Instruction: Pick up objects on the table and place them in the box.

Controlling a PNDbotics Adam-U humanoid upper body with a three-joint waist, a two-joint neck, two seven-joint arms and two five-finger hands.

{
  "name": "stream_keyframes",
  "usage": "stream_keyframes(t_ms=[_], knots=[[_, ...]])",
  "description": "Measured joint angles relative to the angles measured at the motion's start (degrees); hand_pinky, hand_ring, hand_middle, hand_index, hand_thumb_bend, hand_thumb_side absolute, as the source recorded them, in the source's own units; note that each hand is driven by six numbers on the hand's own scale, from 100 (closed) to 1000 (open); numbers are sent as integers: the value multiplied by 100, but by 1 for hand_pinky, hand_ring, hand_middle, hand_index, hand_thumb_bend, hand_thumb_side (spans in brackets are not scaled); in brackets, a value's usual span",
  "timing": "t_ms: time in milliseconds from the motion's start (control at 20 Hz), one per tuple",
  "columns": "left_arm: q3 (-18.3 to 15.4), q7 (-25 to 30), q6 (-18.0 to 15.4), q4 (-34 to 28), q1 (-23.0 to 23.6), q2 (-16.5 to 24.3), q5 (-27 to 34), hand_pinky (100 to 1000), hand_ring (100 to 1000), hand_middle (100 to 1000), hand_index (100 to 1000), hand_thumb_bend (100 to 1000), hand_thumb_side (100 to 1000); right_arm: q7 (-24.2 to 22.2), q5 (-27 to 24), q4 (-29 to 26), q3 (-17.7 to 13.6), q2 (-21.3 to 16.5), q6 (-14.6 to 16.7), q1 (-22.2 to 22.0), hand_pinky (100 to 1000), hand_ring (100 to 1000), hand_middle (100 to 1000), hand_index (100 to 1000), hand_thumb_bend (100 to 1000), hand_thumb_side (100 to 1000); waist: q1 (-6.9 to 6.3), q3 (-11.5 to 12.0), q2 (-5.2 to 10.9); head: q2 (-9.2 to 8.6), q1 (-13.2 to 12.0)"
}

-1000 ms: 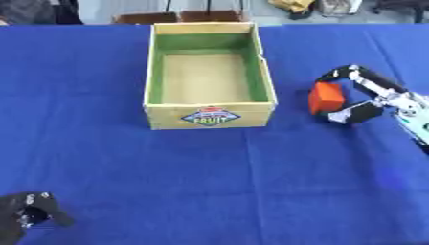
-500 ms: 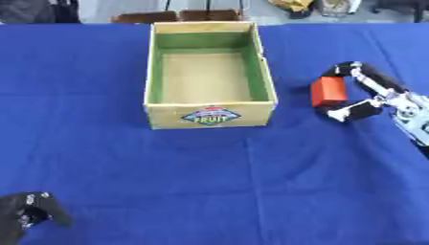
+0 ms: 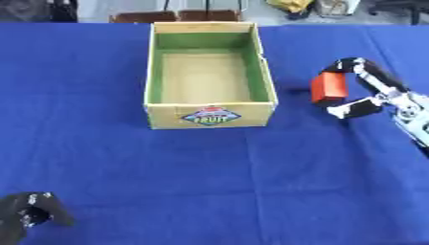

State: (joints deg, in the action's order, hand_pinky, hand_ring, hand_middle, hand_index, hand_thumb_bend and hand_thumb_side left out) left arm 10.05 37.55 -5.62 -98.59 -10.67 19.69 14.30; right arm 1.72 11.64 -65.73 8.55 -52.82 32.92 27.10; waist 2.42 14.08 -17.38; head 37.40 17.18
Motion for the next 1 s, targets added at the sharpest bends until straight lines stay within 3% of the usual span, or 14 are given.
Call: stream_keyframes(t_ms=[500, 1000], knots=[[-1, 41, 42, 35, 3, 0, 11, 657, 578, 490, 639, 273, 1000, -521, -920, -790, 91, -239, -235, 498, 734, 657, 250, 438, 100, 100, 58, 10, 162, -22, 4], [57, 114, 101, 39, -42, -3, 83, 657, 579, 489, 638, 274, 1000, -968, -1160, -575, 267, -16, -403, 1016, 739, 660, 258, 448, 100, 100, 78, 238, 264, -20, 81]])
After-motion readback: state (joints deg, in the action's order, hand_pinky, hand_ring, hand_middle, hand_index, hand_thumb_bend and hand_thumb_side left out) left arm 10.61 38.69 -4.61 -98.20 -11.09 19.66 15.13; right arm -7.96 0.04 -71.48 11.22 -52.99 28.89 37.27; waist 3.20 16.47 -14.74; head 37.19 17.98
